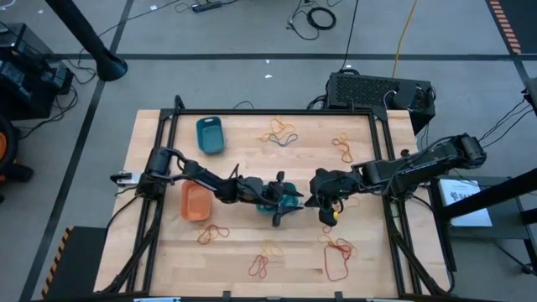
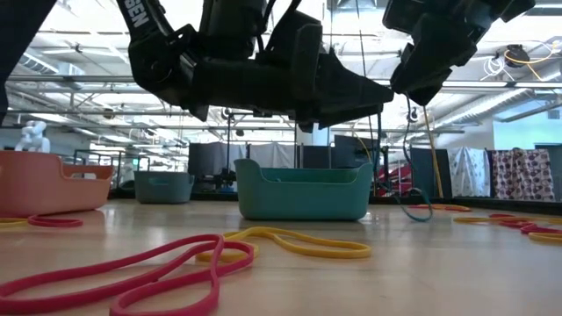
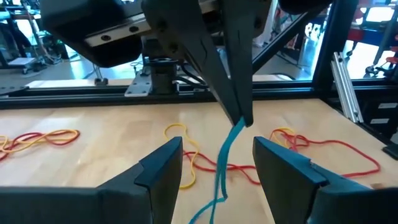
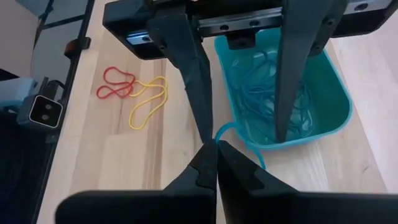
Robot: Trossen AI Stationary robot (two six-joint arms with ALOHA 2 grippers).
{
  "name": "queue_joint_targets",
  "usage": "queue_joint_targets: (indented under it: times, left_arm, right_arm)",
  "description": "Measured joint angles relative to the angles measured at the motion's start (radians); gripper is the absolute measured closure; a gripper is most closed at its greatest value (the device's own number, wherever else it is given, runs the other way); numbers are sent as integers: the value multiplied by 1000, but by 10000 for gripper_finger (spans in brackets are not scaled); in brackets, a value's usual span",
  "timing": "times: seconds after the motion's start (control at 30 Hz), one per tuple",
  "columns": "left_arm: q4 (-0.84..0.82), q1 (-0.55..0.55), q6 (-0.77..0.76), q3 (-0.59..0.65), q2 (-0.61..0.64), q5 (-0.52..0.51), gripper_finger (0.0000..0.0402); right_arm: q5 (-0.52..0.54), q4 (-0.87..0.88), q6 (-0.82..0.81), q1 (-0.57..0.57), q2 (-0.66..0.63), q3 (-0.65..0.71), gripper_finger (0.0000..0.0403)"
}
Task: Sort rubber bands into baskets
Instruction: Put the blue rubber band into the green bin
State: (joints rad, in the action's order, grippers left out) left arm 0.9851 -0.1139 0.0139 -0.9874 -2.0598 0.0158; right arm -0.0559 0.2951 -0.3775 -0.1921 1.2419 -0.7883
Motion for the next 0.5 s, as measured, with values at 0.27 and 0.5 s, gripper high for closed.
queue_joint_targets:
  times: [0.27, 0.5]
  left_arm:
    - [0, 0, 0, 0, 0, -1, 206]
    - [-4, 0, -1, 0, 0, -1, 277]
  right_arm:
    - [1, 0, 2, 0, 0, 0, 403]
    - [2, 0, 4, 0, 0, 0, 403]
